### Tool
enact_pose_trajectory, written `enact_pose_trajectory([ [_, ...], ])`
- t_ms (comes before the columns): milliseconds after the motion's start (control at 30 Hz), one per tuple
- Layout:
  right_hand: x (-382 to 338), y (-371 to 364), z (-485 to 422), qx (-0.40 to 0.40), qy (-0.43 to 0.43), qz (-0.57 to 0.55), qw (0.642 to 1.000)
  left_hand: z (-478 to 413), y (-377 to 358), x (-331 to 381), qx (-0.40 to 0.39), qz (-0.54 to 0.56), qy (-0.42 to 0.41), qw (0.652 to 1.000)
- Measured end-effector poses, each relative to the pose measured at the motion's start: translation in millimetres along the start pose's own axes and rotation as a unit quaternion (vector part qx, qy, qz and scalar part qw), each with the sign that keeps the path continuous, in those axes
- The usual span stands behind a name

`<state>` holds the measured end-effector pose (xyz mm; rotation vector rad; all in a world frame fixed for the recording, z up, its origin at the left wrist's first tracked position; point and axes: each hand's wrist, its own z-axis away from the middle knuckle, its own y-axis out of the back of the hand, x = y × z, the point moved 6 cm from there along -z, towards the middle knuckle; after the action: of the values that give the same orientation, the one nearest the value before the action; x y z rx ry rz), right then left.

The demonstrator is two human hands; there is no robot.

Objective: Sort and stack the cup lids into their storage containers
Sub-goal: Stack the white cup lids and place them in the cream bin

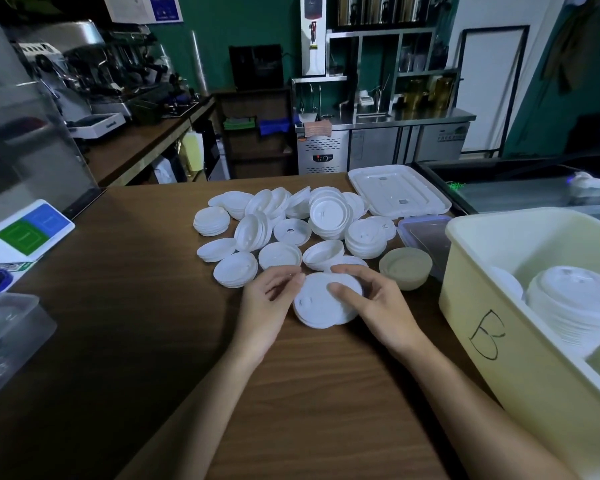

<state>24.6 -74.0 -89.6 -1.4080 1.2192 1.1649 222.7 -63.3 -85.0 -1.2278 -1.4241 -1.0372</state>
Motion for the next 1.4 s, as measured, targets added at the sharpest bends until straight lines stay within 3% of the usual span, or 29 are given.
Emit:
enact_pose_trajectory([
  [167,0.4,6.8,-1.2,0.026,0.011,-0.044,0.999,5.2,-6.4,-7.1,-0.023,0.017,0.055,0.998],
  [400,-0.9,-3.6,5.2,-0.043,-0.016,-0.043,0.998,6.0,-13.3,5.5,-0.095,-0.066,-0.049,0.992],
  [500,-3.3,-4.1,6.7,-0.047,-0.012,-0.044,0.998,7.4,-16.7,8.3,-0.091,-0.08,-0.078,0.99],
  [633,-2.3,-1.1,8.1,-0.051,-0.007,-0.046,0.998,7.4,-14.8,14.8,-0.065,-0.007,-0.051,0.997],
  [867,-1.9,-1.2,10.9,-0.06,-0.01,-0.063,0.996,10.8,-18.0,13.8,-0.078,-0.024,-0.062,0.995],
  [1167,-0.3,9.1,24.0,-0.06,-0.024,-0.055,0.996,10.7,-25.4,-0.8,-0.096,-0.013,-0.005,0.995],
  [1267,-5.0,21.4,35.5,-0.044,-0.015,-0.001,0.999,17.2,-32.5,3.8,-0.131,-0.048,-0.035,0.99],
  [1400,-2.5,41.5,41.2,0.031,0.004,0.051,0.998,22.2,-36.1,13.7,-0.13,-0.17,-0.143,0.966],
])
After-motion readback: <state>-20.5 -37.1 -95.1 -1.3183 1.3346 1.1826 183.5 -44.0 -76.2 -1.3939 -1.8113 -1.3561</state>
